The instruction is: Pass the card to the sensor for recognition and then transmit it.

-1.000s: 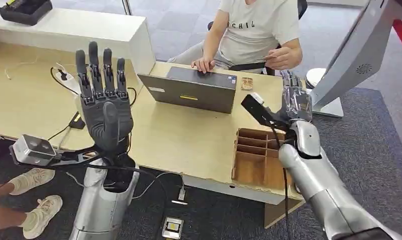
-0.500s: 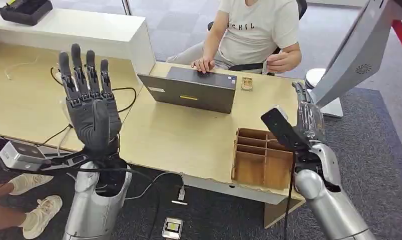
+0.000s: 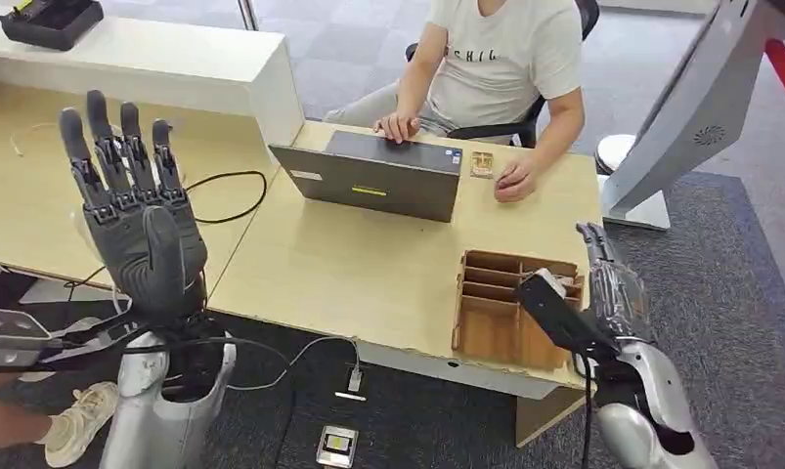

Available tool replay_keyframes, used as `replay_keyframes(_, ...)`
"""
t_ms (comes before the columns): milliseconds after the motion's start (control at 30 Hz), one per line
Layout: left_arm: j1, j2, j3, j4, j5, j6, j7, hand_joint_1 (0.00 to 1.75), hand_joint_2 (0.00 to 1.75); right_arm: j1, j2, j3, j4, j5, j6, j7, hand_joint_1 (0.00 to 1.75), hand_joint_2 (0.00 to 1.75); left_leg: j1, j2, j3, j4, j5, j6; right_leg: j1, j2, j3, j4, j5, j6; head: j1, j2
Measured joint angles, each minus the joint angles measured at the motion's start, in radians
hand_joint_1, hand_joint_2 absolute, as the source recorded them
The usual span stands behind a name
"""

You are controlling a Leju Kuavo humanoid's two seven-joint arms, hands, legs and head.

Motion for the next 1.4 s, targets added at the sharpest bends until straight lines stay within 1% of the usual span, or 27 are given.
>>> replay_keyframes(67,0.002,0.000,-0.003,-0.008,-0.004,0.000,0.000,0.00,1.75,0.009,0.000,-0.002,-0.002,0.027,0.018,0.008,0.00,1.75,0.000,0.000,0.000,0.000,0.000,0.000,0.000,0.000,0.000,0.000,0.000,0.000,0.000,0.000)
replay_keyframes(233,0.005,0.000,-0.013,-0.015,-0.002,-0.013,0.000,0.00,1.75,0.023,0.000,-0.002,-0.002,0.048,0.042,0.016,0.00,1.75,0.000,0.000,0.000,0.000,0.000,0.000,0.000,0.000,0.000,0.000,0.000,0.000,0.000,0.000)
replay_keyframes(567,0.003,0.000,-0.023,-0.016,0.011,-0.027,0.000,0.00,1.75,0.028,0.003,0.000,-0.002,0.070,0.067,0.021,0.00,1.75,0.000,0.000,0.000,0.000,0.000,0.000,0.000,0.000,0.000,0.000,0.000,0.000,0.000,0.000)
replay_keyframes(800,-0.012,0.000,-0.039,-0.015,0.020,-0.024,0.000,0.00,1.75,0.027,0.019,0.018,0.014,0.083,0.086,0.015,0.00,1.75,0.000,0.000,0.000,0.000,0.000,0.000,0.000,0.000,0.000,0.000,0.000,0.000,0.000,0.000)
replay_keyframes(1000,-0.023,0.000,-0.050,-0.013,0.036,-0.015,0.000,0.00,1.75,0.003,0.033,0.031,0.061,0.092,0.095,0.015,0.00,1.75,0.000,0.000,0.000,0.000,0.000,0.000,0.000,0.000,0.000,0.000,0.000,0.000,0.000,0.000)
replay_keyframes(1133,-0.029,0.000,-0.057,-0.008,0.045,-0.027,0.000,0.00,1.75,-0.003,0.044,0.039,0.091,0.090,0.098,0.012,0.00,1.75,0.000,0.000,-0.001,0.000,0.000,0.000,0.000,0.000,0.000,0.000,0.000,0.000,0.000,0.000)
replay_keyframes(1400,-0.047,-0.001,-0.066,0.011,0.044,-0.052,0.000,0.00,1.75,-0.037,0.087,0.055,0.166,0.097,0.100,-0.006,0.00,1.75,0.000,0.000,0.000,0.000,0.000,0.000,0.000,0.000,0.000,0.000,0.000,0.000,0.000,0.000)
